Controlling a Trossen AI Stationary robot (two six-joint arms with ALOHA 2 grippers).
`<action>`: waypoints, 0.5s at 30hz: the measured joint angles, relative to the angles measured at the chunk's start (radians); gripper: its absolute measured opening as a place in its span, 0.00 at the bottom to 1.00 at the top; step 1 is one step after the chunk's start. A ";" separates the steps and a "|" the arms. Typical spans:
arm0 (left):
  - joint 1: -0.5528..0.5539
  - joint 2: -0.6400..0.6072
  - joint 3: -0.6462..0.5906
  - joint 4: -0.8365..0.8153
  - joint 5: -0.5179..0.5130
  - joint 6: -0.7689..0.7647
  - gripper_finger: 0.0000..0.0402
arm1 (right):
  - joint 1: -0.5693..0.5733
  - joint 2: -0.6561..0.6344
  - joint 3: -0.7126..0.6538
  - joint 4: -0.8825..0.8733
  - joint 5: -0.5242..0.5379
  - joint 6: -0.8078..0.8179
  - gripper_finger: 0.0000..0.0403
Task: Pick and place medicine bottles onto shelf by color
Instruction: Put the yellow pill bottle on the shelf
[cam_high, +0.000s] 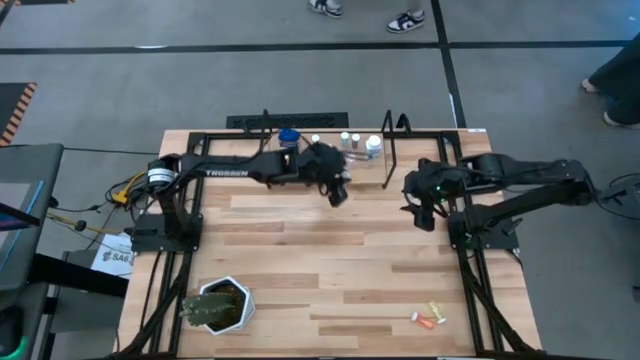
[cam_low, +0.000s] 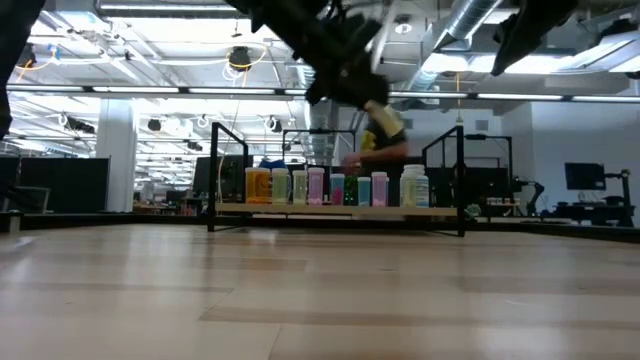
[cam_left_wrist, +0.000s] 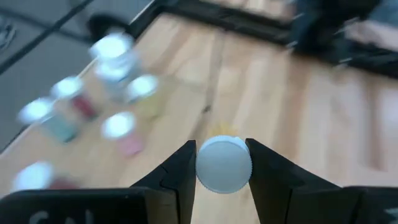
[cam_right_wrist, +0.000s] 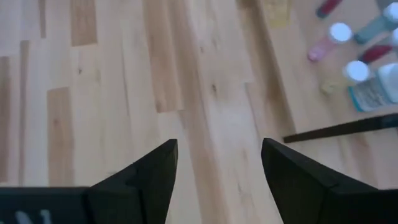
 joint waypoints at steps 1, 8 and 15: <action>0.020 0.000 0.006 -0.032 -0.001 0.000 0.27 | -0.011 -0.012 -0.010 0.014 0.000 -0.010 0.63; 0.133 0.000 0.065 -0.205 0.002 0.036 0.27 | -0.104 -0.090 -0.110 0.096 0.002 -0.060 0.63; 0.229 0.001 0.090 -0.292 0.132 0.032 0.27 | -0.147 -0.195 -0.273 0.341 0.002 -0.103 0.63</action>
